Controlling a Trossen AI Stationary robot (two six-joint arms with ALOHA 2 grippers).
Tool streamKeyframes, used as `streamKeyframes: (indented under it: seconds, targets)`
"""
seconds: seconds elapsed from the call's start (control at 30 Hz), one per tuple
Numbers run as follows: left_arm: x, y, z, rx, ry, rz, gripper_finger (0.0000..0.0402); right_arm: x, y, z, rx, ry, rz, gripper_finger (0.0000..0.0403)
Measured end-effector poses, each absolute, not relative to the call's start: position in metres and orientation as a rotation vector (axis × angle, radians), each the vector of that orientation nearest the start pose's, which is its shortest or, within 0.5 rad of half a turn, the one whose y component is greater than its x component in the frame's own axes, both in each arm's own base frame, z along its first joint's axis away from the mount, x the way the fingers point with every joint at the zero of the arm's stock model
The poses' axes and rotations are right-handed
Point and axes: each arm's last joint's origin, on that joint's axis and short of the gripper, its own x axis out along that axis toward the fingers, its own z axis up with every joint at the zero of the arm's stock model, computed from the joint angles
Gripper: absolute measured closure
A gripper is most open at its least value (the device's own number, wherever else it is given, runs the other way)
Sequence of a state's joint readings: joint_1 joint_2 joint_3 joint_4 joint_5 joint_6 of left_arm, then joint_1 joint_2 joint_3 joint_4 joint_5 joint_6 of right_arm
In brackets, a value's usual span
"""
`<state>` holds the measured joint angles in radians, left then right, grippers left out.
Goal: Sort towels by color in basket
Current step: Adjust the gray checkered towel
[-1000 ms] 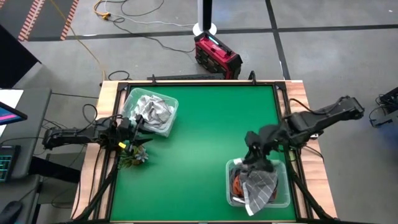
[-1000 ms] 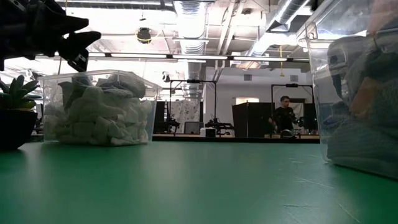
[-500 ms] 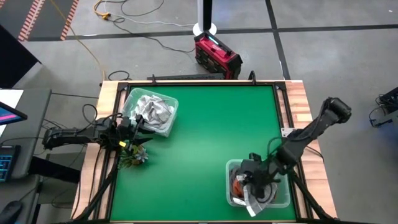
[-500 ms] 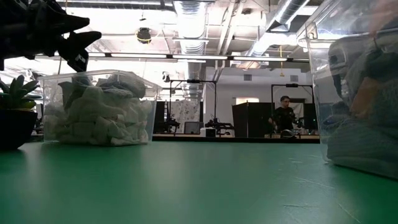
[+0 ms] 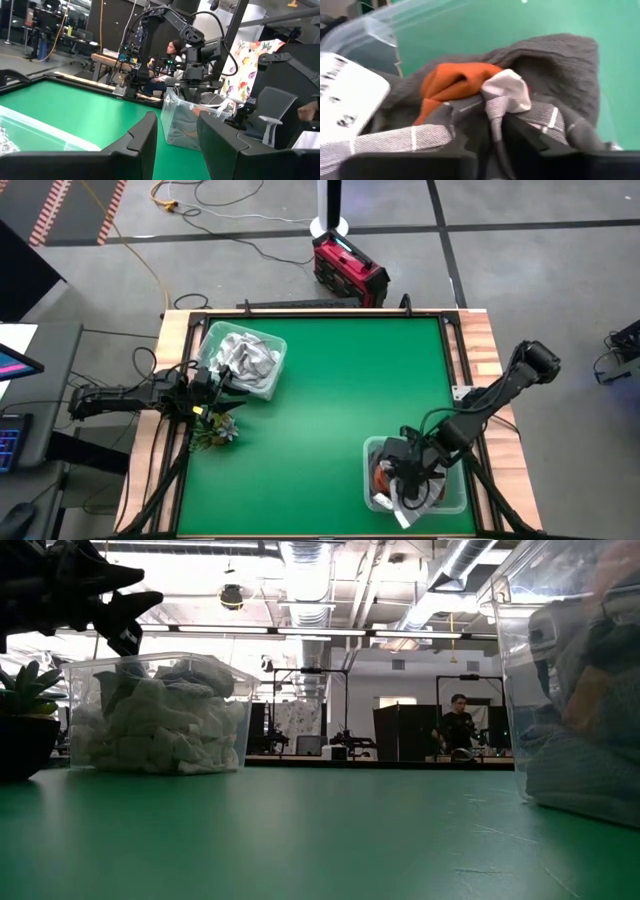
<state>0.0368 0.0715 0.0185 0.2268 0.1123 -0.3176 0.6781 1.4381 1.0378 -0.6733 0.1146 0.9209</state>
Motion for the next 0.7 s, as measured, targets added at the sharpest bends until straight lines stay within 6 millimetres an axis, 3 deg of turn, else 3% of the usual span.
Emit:
streamKeyframes:
  seconds: [0.33,0.7]
  targets:
    - [0.100,0.000,0.185,-0.315,-0.152,-0.102,0.0272,0.218,0.169,0.275,0.373,1.139,0.016,0.0156]
    - [0.100,0.000,0.186,-0.339,-0.156,-0.104,0.0272,0.214,0.173,0.336,0.337,1.046,0.060,0.0138]
